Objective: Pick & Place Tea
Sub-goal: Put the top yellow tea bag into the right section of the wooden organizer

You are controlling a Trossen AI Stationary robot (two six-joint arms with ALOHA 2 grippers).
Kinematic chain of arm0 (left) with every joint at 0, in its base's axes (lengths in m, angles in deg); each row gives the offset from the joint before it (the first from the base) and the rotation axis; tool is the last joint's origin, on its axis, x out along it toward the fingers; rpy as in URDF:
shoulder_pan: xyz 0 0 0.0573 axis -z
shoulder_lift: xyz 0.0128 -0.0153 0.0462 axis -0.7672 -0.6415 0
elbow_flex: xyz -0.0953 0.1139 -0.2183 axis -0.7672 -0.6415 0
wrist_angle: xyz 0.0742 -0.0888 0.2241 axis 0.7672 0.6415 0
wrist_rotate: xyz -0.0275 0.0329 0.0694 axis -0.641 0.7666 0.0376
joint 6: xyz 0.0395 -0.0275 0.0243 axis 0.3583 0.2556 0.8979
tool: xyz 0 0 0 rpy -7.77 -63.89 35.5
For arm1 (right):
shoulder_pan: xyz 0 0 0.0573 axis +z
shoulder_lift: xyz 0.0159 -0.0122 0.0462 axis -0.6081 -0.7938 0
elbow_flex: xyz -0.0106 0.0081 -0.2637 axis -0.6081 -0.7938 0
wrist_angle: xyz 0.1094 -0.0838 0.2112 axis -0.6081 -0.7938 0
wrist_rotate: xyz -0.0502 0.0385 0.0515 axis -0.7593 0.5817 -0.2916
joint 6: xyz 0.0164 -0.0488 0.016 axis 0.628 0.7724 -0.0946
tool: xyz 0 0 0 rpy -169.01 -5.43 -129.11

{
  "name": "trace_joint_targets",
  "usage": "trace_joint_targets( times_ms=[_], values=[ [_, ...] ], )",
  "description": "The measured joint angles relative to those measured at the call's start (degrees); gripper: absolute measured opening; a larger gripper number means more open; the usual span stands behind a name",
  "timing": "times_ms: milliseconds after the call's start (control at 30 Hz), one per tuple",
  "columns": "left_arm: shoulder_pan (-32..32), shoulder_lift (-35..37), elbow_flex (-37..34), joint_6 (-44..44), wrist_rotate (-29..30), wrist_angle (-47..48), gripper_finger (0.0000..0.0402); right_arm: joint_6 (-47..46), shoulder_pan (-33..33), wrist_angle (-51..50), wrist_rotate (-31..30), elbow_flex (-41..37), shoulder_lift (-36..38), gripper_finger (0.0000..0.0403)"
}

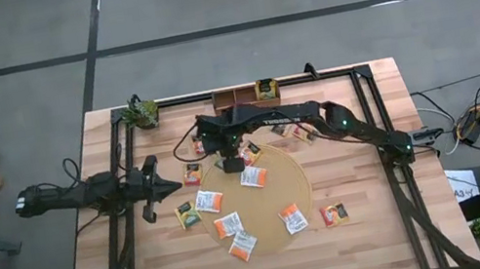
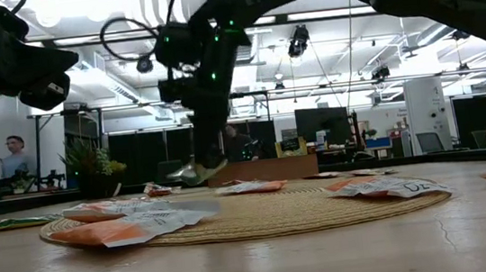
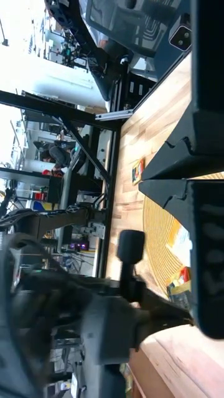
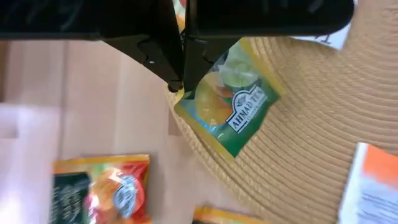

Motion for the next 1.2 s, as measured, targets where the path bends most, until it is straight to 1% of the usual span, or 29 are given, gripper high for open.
trace_joint_targets(
  times_ms=[300,400,700,933,1200],
  values=[
    [0.01,-0.01,-0.01,0.01,0.00,0.00,0.0000,0.04,-0.07,-4.62,-0.19,-0.13,5.03,0.0008],
    [0.00,0.01,-0.01,0.02,0.00,0.00,0.0000,0.45,-0.29,-5.41,-2.34,-0.13,6.78,0.0008],
    [0.02,-0.01,0.01,0.02,0.00,0.00,0.0000,2.05,-3.02,-9.58,-3.40,-0.09,10.76,0.0008],
    [0.00,-0.01,0.00,0.02,0.00,0.00,0.0000,6.03,-7.37,-11.28,-3.39,-0.09,13.00,0.0008],
    [0.00,0.01,0.00,0.01,0.00,0.00,0.0000,13.09,-13.92,-13.53,-3.37,-0.13,14.33,0.0008]
  ],
)
